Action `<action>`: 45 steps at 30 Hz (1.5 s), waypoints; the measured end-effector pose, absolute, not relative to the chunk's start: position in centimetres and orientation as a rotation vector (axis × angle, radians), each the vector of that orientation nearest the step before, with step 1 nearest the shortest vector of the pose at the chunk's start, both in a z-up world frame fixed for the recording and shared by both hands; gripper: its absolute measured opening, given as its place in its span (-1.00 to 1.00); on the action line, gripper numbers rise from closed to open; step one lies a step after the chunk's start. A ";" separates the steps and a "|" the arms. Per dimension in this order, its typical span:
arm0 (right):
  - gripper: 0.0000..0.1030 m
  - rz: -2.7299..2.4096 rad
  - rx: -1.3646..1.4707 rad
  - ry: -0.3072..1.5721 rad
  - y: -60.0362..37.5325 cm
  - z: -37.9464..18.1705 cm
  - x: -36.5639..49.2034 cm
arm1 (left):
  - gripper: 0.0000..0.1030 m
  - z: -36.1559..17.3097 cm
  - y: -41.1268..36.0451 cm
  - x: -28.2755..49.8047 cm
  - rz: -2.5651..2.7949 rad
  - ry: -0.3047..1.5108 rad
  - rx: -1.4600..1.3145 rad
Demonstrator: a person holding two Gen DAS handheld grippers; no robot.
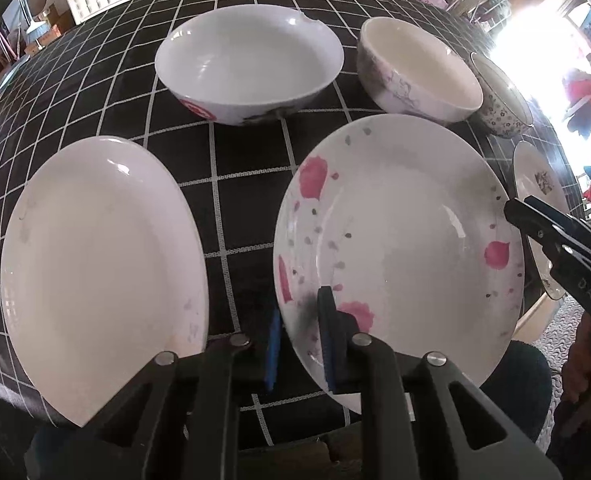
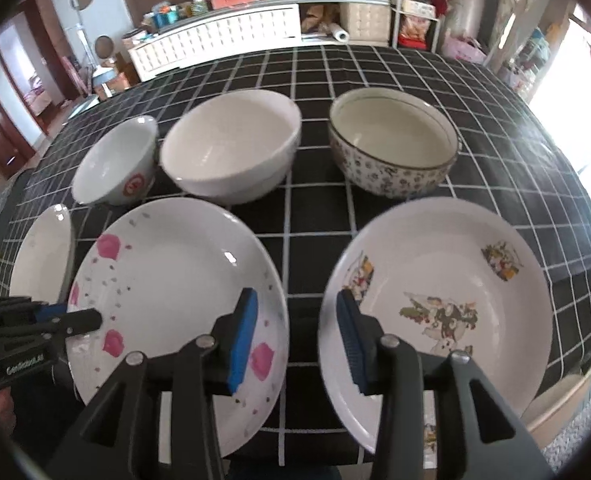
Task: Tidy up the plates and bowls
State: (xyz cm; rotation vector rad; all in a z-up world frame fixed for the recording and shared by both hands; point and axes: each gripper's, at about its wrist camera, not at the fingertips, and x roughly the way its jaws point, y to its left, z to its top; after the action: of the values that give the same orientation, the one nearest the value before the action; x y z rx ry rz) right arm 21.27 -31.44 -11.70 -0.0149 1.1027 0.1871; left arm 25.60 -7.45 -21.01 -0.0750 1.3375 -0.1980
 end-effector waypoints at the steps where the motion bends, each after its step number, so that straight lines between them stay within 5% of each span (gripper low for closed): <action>1: -0.12 0.197 -0.018 1.098 -31.4 -11.7 21.2 | -0.71 -21.0 -7.5 25.6 -0.201 1.336 -0.073; 17: -0.12 0.276 0.016 1.109 -30.8 -12.1 21.4 | -0.73 -20.8 -6.4 25.4 -0.225 1.337 -0.091; 25: -0.72 0.203 0.003 1.189 -31.1 -13.4 21.1 | -0.74 -20.8 -6.2 25.1 -0.231 1.329 -0.098; 45: -0.72 0.241 0.061 1.144 -27.3 -9.7 20.3 | -0.74 -16.6 -1.3 22.9 -0.167 1.259 -0.100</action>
State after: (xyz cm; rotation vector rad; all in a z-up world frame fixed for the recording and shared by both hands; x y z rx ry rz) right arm 20.29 -27.31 -9.65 0.0615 1.1441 0.2410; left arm 22.94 -1.30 -16.63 -0.1003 1.2586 -0.1675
